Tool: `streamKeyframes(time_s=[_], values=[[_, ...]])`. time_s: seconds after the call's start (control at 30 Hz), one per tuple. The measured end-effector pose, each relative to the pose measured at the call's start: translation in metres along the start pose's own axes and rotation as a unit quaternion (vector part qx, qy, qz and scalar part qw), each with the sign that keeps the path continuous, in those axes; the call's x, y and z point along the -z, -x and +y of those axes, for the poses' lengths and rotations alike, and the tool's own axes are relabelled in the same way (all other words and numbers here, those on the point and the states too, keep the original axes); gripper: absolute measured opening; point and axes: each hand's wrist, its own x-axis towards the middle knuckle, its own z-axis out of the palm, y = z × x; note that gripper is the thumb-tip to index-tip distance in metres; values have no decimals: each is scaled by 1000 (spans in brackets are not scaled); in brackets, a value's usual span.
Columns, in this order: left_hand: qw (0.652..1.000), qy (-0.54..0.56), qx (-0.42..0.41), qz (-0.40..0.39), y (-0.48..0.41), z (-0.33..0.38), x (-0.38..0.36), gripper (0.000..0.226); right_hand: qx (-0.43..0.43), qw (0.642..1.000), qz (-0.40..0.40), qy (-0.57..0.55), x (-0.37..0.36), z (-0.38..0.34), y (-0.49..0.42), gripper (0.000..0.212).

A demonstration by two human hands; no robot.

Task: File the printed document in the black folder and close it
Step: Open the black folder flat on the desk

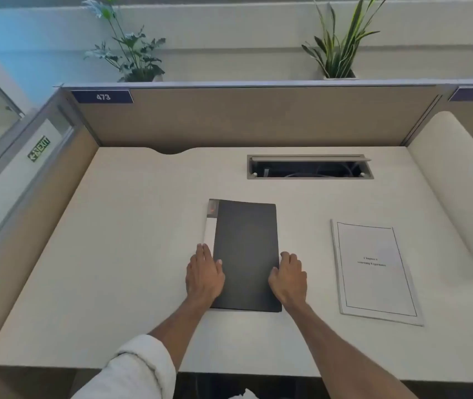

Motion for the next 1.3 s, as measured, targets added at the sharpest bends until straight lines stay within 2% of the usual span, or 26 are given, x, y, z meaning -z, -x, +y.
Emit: streamKeyframes(time_s=[0.1,0.27,0.43,0.53,0.73,0.8,0.9,0.93,1.07,1.17,1.23,1.3], values=[[999,39,25,11,0,1,2,53,-66,995,-4,-73,2,-3,-2,24],[1000,21,10,-14,-1,-1,1,44,-121,982,-26,-141,0,-7,-8,24],[1000,23,5,-20,-6,-4,0,47,-208,944,-59,-249,-4,-2,-26,29],[1000,27,5,-15,-9,-7,0,49,-240,921,-76,-297,-32,20,-52,25],[997,68,25,-6,-10,-10,5,60,-244,867,-91,-425,25,2,-34,33],[996,82,40,2,-13,-9,9,56,-231,863,-78,-442,31,0,-33,30],[991,106,74,22,-20,-2,22,52,-184,889,-24,-418,42,-13,-28,11],[988,128,76,28,-22,2,28,51,-162,896,-1,-414,47,-19,-27,11],[973,220,37,52,-35,19,64,38,-70,900,64,-426,76,-63,-12,39],[956,285,9,64,-42,24,92,54,6,870,65,-489,92,-97,1,43],[946,317,-16,73,-43,22,109,69,67,858,50,-507,94,-119,11,36],[941,322,-51,91,-41,15,126,69,126,857,46,-497,90,-140,21,25]])
